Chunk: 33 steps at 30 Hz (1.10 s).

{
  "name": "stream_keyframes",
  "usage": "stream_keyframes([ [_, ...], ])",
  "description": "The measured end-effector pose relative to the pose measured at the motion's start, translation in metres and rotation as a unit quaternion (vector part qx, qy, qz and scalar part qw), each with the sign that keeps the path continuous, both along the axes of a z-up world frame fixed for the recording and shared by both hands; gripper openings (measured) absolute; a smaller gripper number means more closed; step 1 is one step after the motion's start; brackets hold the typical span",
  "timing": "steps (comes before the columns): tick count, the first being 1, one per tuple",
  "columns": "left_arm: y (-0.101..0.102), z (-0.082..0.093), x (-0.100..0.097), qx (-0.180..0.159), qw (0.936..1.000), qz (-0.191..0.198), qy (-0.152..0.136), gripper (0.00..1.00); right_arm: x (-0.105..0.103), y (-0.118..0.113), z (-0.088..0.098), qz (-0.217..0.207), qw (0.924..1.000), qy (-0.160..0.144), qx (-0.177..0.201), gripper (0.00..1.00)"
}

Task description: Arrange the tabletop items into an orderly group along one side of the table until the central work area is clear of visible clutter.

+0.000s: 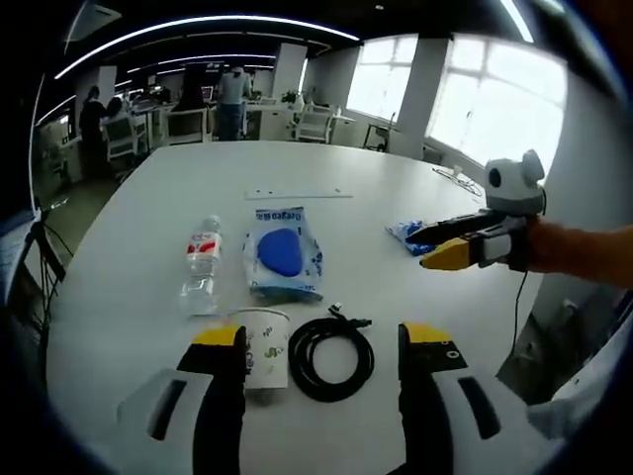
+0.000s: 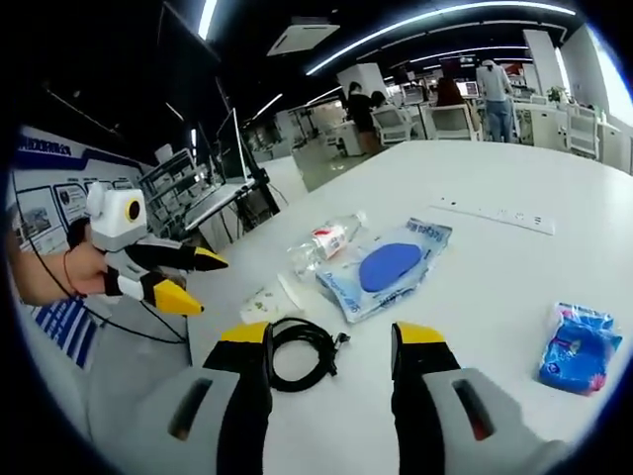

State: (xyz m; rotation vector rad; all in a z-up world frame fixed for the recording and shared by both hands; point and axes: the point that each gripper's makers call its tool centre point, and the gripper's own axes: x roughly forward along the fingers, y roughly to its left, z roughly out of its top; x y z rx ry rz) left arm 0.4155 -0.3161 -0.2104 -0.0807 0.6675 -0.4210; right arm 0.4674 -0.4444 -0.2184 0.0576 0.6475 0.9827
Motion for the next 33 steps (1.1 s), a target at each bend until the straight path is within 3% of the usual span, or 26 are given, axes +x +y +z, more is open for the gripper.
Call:
stream_keyframes([
  [13, -0.009, -0.006, -0.018, -0.011, 0.9997, -0.023, 0.003, 0.61, -0.01, 0.007, -0.008, -0.003, 0.9998, 0.001, -0.021, 0.46],
  [25, -0.012, -0.025, -0.028, -0.015, 0.9996, 0.006, 0.024, 0.6, -0.015, 0.02, -0.023, 0.015, 0.999, 0.01, -0.04, 0.46],
  [33, -0.012, -0.046, -0.036, -0.029, 0.9976, 0.032, 0.054, 0.58, -0.018, 0.03, -0.036, 0.024, 0.998, 0.017, -0.056, 0.44],
])
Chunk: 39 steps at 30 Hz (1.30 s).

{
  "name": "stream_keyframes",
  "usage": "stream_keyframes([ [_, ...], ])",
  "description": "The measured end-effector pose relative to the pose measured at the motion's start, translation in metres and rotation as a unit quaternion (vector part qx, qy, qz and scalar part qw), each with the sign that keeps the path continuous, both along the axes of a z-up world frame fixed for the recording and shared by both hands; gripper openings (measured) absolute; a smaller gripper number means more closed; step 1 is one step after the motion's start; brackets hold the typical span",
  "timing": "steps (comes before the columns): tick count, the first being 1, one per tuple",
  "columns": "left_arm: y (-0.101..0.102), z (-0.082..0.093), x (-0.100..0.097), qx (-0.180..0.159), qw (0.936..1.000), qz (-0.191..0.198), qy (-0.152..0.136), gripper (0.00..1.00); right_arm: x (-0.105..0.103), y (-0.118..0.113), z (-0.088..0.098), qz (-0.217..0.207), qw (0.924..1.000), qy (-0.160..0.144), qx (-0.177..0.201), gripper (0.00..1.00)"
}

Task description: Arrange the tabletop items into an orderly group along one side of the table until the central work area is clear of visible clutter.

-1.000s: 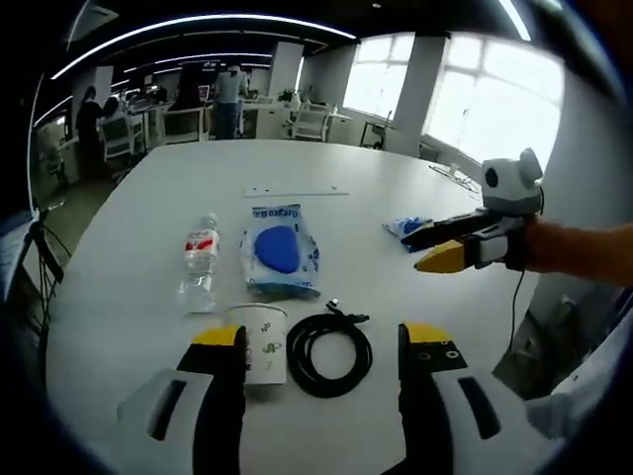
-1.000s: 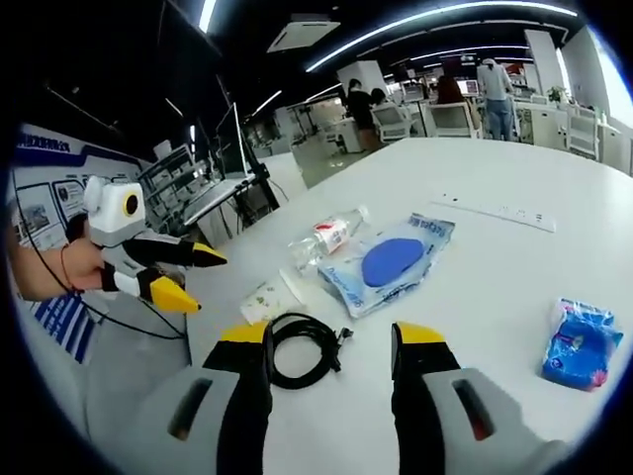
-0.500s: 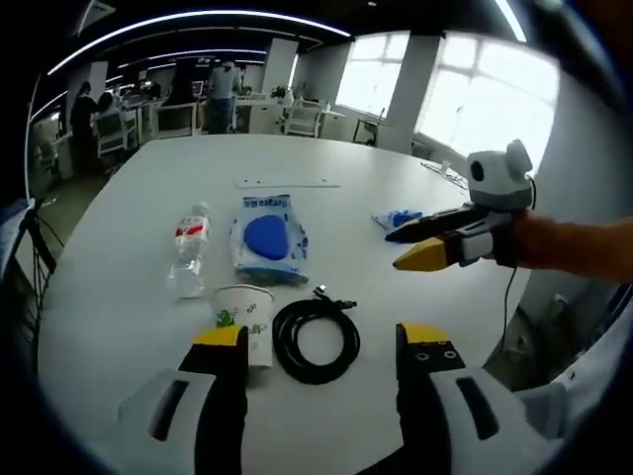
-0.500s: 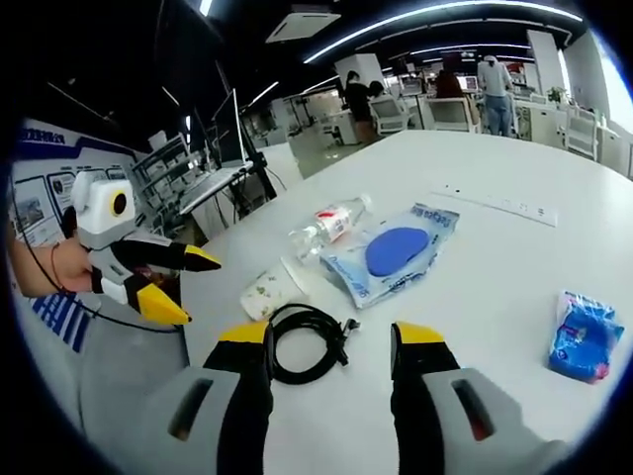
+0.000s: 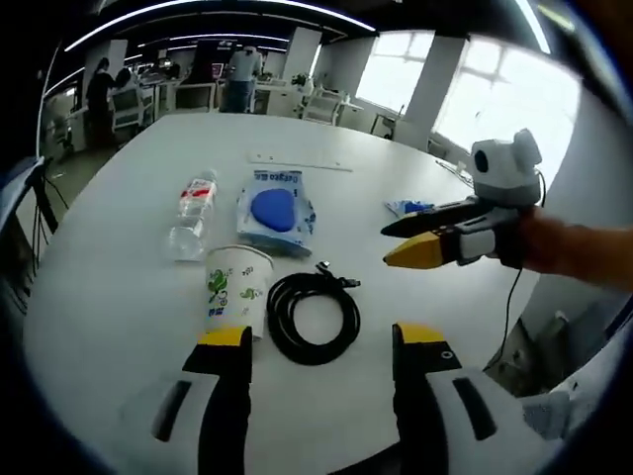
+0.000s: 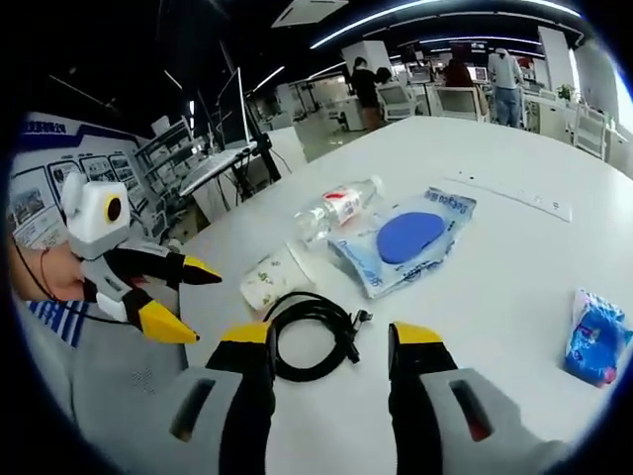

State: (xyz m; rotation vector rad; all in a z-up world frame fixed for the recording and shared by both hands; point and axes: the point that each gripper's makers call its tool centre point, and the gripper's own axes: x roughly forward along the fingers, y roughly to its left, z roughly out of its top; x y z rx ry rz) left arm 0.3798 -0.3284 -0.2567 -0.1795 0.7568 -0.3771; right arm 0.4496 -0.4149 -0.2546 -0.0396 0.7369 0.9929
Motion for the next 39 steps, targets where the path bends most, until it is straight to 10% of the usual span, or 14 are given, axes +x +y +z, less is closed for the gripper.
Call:
stream_keyframes([
  [39, -0.004, -0.061, 0.023, -0.027, 0.9933, 0.085, 0.074, 0.43, 0.014, 0.017, -0.062, 0.015, 0.995, 0.028, -0.095, 0.36],
])
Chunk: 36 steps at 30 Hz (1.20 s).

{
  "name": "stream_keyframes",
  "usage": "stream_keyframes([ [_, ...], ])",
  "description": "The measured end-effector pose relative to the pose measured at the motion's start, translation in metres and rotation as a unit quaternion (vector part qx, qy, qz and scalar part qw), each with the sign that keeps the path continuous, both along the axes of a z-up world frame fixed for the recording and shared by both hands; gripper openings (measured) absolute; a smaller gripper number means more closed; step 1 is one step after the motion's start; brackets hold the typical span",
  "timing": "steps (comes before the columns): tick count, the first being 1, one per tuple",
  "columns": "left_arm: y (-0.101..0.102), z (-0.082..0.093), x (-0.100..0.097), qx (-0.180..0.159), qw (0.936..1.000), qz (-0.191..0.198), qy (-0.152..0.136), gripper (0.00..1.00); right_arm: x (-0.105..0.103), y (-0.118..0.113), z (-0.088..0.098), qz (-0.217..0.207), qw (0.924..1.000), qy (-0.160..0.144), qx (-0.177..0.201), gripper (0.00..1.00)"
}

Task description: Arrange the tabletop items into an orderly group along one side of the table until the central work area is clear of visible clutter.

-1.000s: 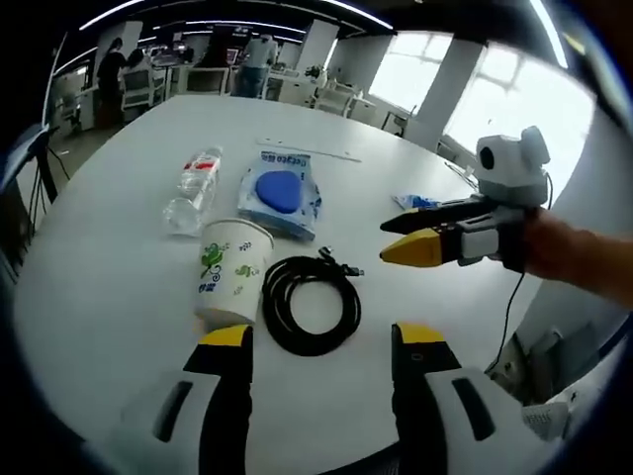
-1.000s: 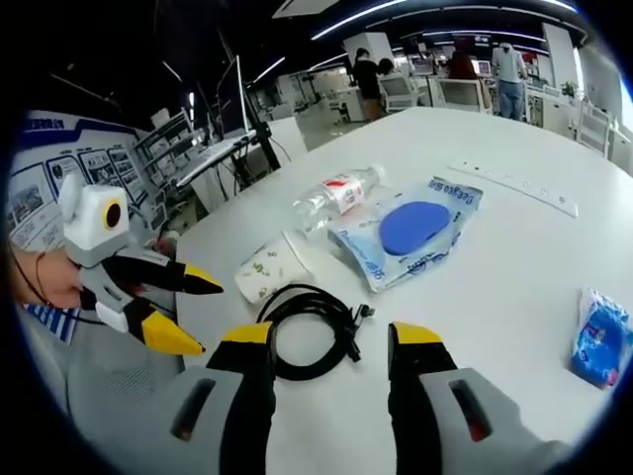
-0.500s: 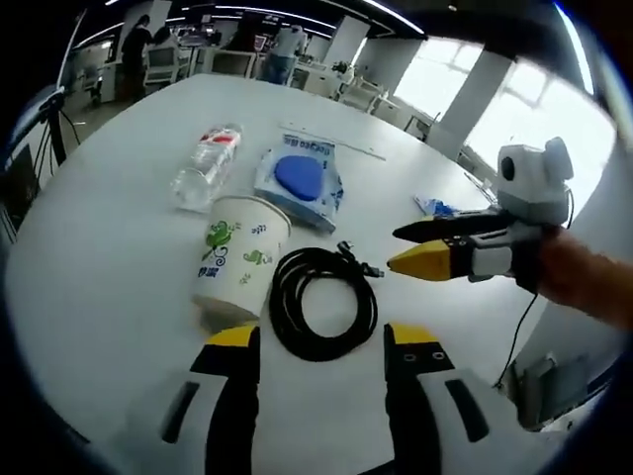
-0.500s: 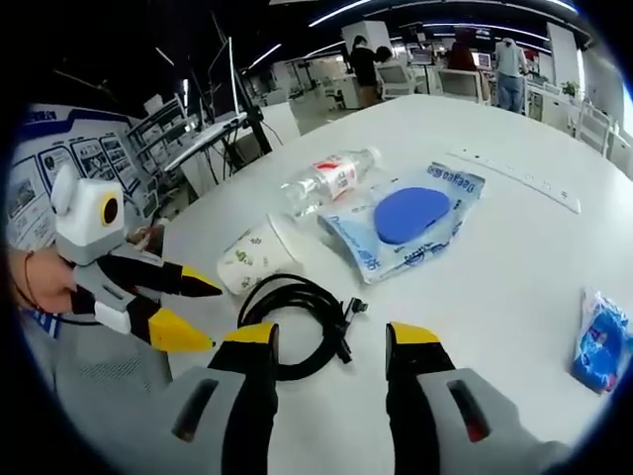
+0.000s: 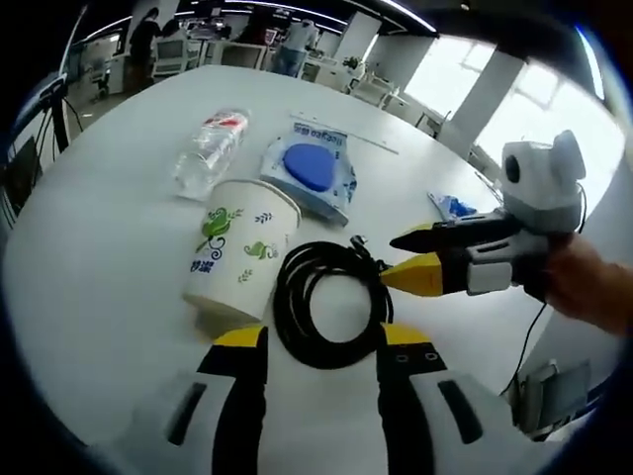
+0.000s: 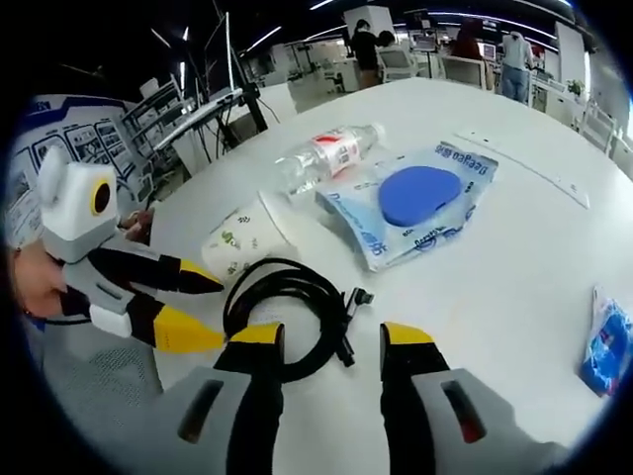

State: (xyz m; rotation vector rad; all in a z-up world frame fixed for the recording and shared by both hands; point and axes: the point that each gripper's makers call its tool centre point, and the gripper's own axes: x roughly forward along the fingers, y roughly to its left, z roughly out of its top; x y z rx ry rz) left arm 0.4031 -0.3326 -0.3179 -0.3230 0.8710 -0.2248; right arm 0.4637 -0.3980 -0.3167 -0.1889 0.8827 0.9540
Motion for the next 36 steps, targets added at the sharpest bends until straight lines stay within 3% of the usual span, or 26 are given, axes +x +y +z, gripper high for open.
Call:
stream_keyframes([
  [11, -0.001, -0.004, 0.004, 0.001, 0.9999, 0.012, 0.003, 0.37, -0.001, 0.002, -0.015, 0.003, 0.9997, 0.005, -0.022, 0.31],
  [24, -0.001, -0.014, 0.005, 0.006, 0.9998, 0.014, 0.014, 0.31, -0.001, 0.0, -0.022, 0.0, 0.9993, 0.001, -0.037, 0.19],
  [36, 0.004, -0.021, 0.002, 0.04, 0.9989, 0.006, 0.022, 0.18, -0.004, 0.006, -0.022, 0.004, 0.9991, -0.009, -0.041, 0.13],
])
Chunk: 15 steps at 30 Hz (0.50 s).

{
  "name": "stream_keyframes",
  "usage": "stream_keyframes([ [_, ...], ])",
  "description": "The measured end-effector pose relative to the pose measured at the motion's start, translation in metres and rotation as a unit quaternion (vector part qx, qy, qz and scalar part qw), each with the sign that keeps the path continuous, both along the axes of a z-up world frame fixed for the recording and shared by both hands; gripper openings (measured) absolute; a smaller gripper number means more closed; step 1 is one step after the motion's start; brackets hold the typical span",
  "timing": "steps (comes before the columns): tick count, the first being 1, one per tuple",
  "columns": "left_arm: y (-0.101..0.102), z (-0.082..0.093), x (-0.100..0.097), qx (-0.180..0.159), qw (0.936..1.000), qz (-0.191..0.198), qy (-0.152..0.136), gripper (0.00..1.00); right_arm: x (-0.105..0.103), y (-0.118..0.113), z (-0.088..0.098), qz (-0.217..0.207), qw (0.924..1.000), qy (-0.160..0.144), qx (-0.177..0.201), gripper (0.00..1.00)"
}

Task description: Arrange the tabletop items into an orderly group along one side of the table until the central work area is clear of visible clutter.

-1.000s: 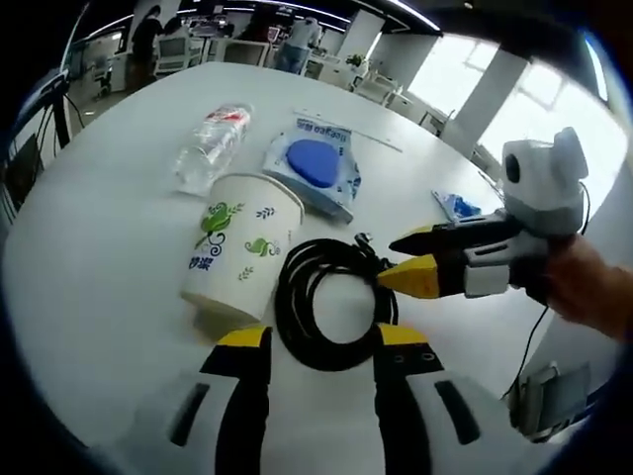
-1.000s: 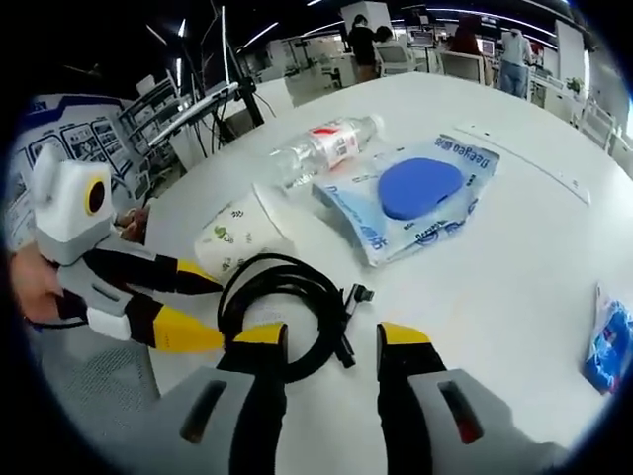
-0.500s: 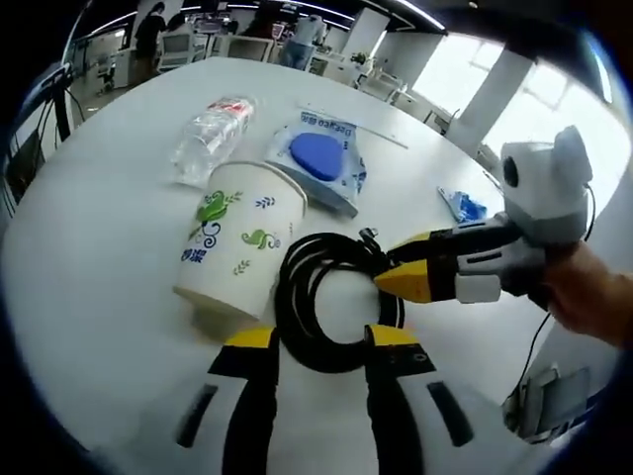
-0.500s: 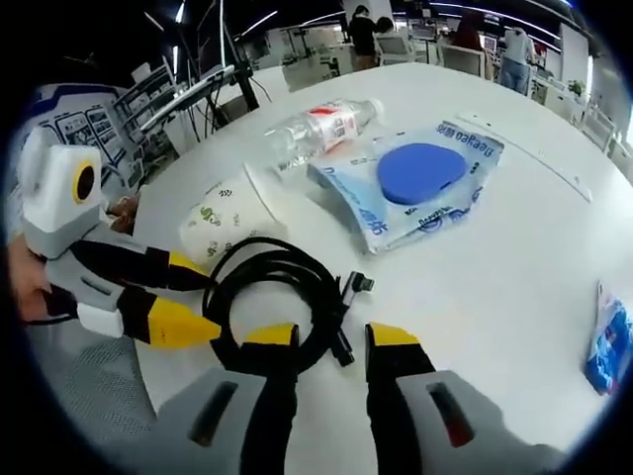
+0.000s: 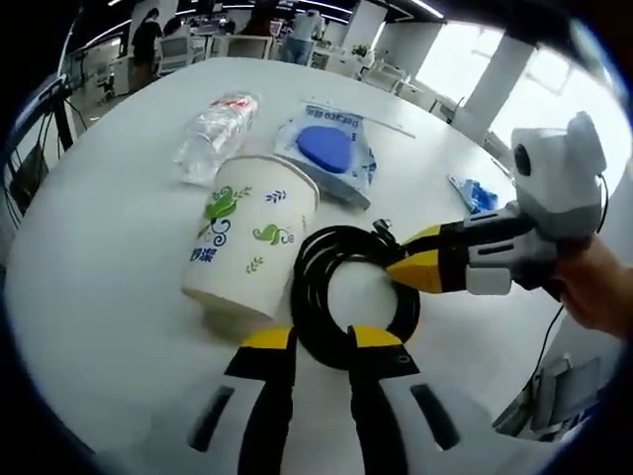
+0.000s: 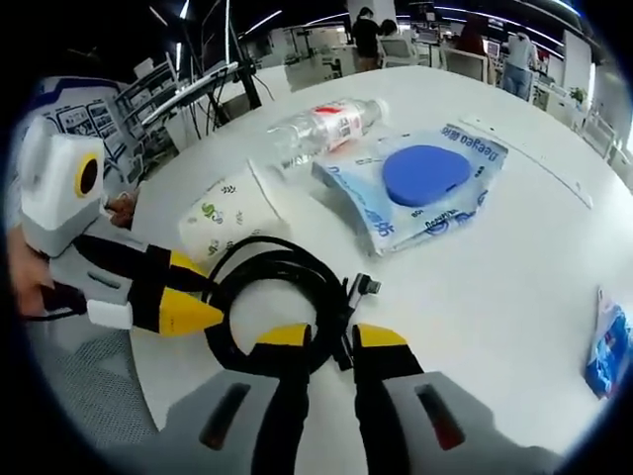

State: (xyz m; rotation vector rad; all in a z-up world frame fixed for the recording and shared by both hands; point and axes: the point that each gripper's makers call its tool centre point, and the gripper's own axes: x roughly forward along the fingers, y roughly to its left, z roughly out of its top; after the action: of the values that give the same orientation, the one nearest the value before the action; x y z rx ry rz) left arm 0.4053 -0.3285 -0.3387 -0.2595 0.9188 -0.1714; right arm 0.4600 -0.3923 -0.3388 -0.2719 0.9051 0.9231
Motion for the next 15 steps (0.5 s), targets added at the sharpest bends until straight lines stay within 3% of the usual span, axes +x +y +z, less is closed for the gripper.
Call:
stream_keyframes([
  [15, -0.0031, 0.0007, 0.0027, 0.004, 0.9998, -0.017, 0.003, 0.07, -0.0012, -0.0053, -0.0006, -0.03, 0.9995, 0.01, 0.009, 0.09],
])
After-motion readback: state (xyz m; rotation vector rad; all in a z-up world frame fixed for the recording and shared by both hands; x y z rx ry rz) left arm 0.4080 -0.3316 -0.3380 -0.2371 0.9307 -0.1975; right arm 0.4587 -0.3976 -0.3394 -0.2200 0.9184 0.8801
